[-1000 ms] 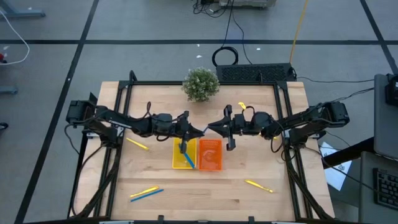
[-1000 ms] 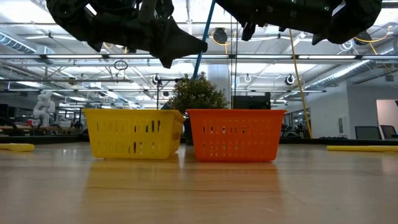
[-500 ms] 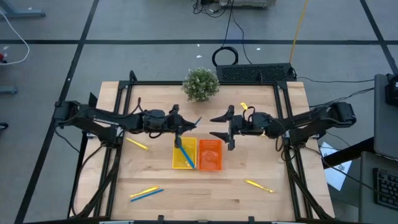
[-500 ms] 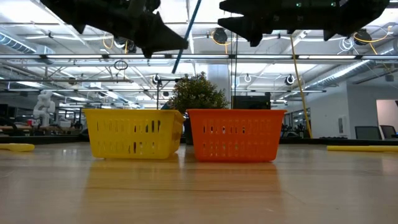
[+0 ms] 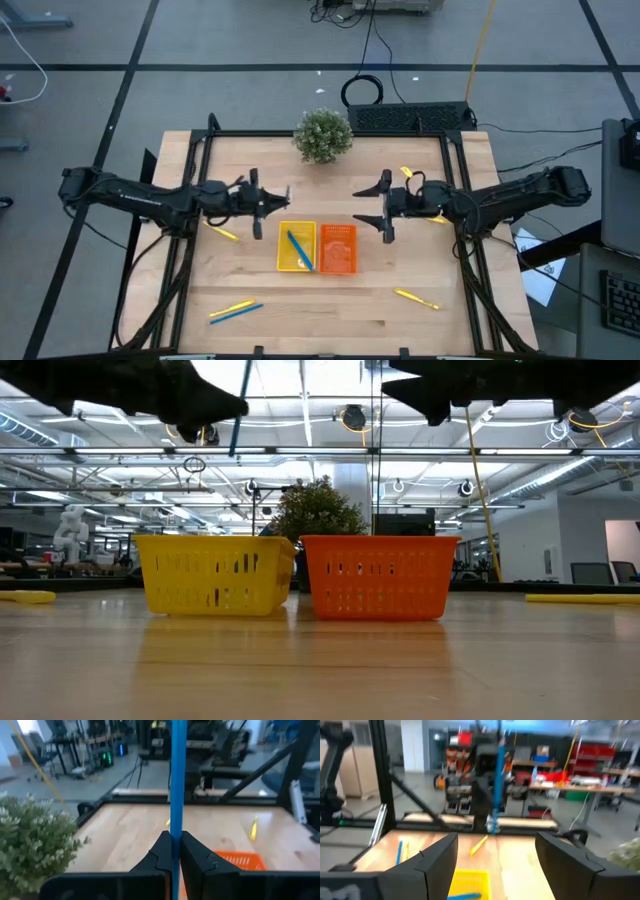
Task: Sort pens & pencils
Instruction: Put the right blue pencil into the yellow bin
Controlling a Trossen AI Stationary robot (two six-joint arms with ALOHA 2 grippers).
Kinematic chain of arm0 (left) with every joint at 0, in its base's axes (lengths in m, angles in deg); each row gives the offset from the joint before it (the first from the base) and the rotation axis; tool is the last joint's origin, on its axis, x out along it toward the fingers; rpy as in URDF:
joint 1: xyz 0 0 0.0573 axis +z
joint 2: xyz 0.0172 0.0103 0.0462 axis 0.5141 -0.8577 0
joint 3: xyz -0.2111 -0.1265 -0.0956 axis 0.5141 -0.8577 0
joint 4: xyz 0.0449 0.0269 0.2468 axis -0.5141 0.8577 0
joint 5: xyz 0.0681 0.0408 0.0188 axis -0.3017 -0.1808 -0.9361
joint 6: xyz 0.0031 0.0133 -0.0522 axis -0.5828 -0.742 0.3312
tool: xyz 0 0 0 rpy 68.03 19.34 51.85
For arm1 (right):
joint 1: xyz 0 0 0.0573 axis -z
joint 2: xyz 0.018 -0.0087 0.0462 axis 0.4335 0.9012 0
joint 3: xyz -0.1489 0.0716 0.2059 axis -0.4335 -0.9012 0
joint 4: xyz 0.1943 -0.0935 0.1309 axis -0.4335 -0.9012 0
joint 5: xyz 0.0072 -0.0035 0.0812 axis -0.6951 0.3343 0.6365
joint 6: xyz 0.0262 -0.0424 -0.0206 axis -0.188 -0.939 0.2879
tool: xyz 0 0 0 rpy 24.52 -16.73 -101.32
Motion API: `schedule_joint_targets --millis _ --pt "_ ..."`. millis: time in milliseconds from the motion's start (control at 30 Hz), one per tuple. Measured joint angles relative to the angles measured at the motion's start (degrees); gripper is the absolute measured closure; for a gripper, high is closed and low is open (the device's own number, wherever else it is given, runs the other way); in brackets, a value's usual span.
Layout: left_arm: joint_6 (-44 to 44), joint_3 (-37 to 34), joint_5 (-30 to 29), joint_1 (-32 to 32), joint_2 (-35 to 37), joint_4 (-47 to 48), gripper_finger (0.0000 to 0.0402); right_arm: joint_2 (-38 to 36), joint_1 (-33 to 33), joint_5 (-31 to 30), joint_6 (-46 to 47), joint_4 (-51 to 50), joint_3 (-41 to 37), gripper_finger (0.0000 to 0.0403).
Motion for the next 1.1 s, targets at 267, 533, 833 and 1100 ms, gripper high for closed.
schedule_joint_targets --millis 267,533,833,1100 --pt "-0.15 -4.29 0.23 -1.55 4.46 -4.92 0.0388 -1.95 0.09 -0.14 -1.29 15.59 -7.88 0.0149" --pt "-0.22 -4.36 0.02 -1.53 3.81 -4.89 0.0388 -1.93 0.09 -0.12 -1.03 22.72 -10.76 0.0149" --pt "-0.2 -4.36 0.22 -1.49 3.79 -4.7 0.0387 -1.93 0.09 -0.12 -0.81 22.76 -10.81 0.0149" --pt "-1.1 -1.82 4.86 -3.08 -2.83 -3.76 0.0388 -1.93 0.09 -0.11 -0.81 22.77 -10.81 0.0149"
